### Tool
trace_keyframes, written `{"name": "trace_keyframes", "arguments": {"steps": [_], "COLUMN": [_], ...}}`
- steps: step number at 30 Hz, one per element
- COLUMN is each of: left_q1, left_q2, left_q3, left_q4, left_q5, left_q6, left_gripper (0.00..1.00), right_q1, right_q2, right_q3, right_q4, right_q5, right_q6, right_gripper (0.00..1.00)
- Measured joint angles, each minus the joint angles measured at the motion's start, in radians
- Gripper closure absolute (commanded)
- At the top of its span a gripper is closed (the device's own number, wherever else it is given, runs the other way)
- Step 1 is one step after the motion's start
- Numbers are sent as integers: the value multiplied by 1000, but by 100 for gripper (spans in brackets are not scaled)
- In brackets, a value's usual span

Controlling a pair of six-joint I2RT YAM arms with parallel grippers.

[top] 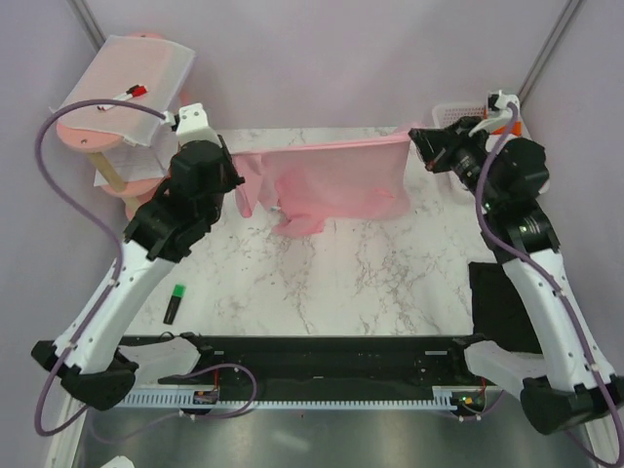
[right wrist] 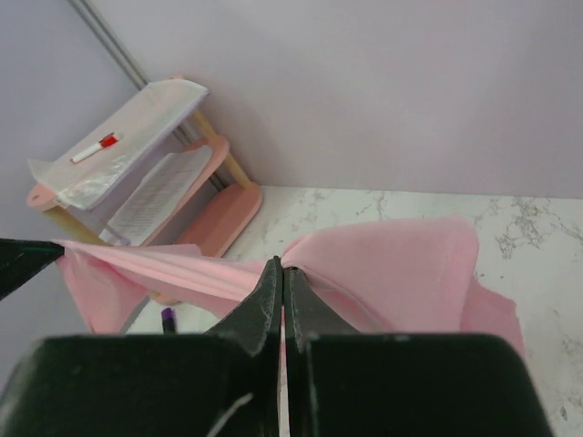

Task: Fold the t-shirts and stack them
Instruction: Flatten out the tshirt

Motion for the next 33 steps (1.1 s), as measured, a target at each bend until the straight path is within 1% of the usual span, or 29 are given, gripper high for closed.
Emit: {"name": "trace_keyframes", "arguments": {"steps": [5,7,11,14,17,20,22,25,27,29,33], "left_q1": [-12,-13,-13,-13,-13,-13,-11,-1,7,15,37], "left_q2": [-210,-293,-356,-368,-357,-291,-209,-61,70,235,538], "left_q3": [-16,-16,15,69,124,222,306,389,451,518,566], "left_q4": [12,10,-23,-63,-93,-132,-138,-145,-148,-144,-131], "left_q5": [136,220,315,370,389,370,333,264,220,174,133], "left_q6": [12,18,26,29,36,67,99,152,192,237,280], "left_gripper": [98,98,98,98,98,98,98,98,98,98,98], "right_q1": [5,7,7,6,6,6,6,-2,-8,-15,-25], "right_q2": [-206,-274,-378,-417,-418,-388,-355,-266,-200,-138,40], "right_q3": [-59,-60,-58,-34,11,32,35,31,8,-26,-92], "right_q4": [-60,-79,-119,-158,-177,-177,-176,-168,-154,-143,-98], "right_q5": [-48,-74,-115,-132,-132,-126,-113,-63,-11,43,167], "right_q6": [1,2,8,9,9,8,5,-9,-23,-39,-71], "right_gripper": [100,100,100,100,100,100,100,100,100,100,100]}}
